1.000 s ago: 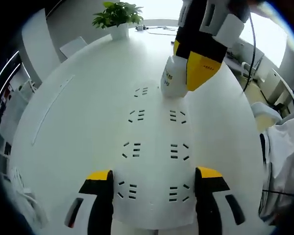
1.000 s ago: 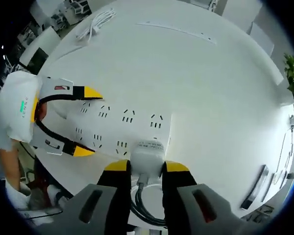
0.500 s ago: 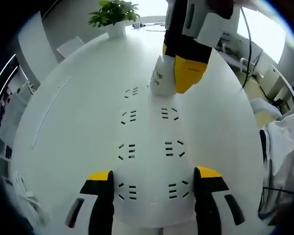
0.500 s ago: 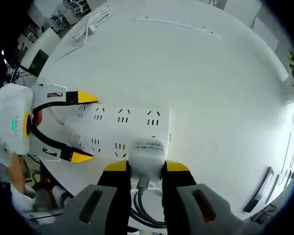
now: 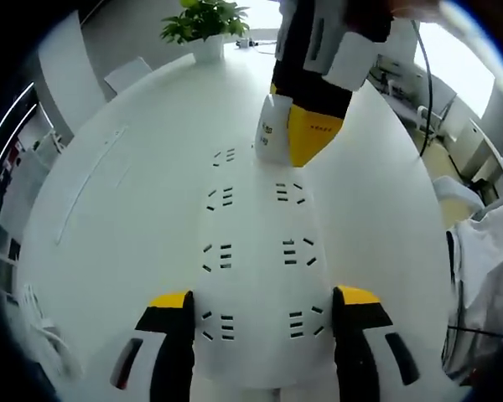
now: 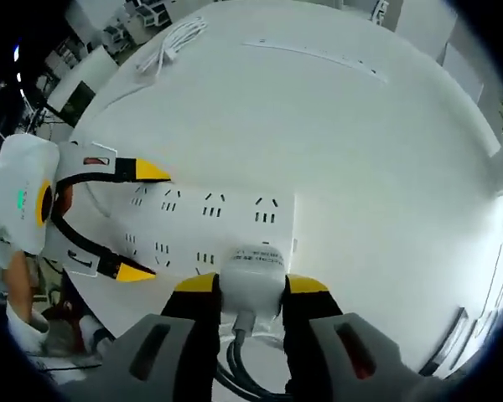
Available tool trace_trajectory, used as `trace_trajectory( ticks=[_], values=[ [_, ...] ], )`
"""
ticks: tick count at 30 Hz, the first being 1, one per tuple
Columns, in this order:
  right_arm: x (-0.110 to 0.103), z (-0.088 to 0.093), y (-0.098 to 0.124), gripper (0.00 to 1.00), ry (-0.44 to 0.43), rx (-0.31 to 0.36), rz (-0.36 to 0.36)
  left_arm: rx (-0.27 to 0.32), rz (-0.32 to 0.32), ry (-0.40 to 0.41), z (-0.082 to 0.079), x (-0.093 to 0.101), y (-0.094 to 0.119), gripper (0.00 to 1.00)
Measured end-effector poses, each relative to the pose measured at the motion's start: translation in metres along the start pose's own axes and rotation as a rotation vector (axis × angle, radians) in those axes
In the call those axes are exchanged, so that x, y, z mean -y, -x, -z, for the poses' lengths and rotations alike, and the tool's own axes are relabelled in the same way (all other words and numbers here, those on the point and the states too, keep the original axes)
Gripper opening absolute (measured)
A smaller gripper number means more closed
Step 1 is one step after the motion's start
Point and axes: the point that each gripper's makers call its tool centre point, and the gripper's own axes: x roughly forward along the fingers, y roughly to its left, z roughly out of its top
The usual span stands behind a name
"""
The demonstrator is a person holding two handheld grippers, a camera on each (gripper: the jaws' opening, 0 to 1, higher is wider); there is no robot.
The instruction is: Straighten the power strip on the desk, plug the charger into it
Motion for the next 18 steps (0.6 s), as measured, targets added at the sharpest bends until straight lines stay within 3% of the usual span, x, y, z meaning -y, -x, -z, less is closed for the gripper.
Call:
trace_trajectory(
  ticks=[2, 6, 8, 10, 12, 18],
  values=[
    [0.001, -0.002, -0.001, 0.27, 0.002, 0.01, 0.001, 0.002, 0.001, 0.001, 0.0, 0.0, 0.0, 0.67],
    [-0.003, -0.004, 0.003, 0.32, 0.146, 0.033, -0.003, 0.009, 0.002, 0.005, 0.0, 0.0, -0.001, 0.67],
    [-0.007, -0.01, 0.006, 0.34, 0.286, 0.073, -0.026, 0.013, 0.003, 0.005, 0.0, 0.0, -0.001, 0.67],
    [-0.005, -0.018, 0.012, 0.31, 0.529, 0.118, -0.005, 0.013, 0.003, 0.007, 0.0, -0.001, -0.001, 0.67],
    [-0.007, -0.025, 0.017, 0.34, 0.699, 0.163, 0.014, 0.01, 0.004, 0.007, 0.0, -0.001, -0.001, 0.67],
    [-0.01, -0.021, 0.007, 0.3, 0.747, 0.103, -0.003, 0.007, 0.006, 0.008, -0.001, -0.001, -0.001, 0.68]
  ],
)
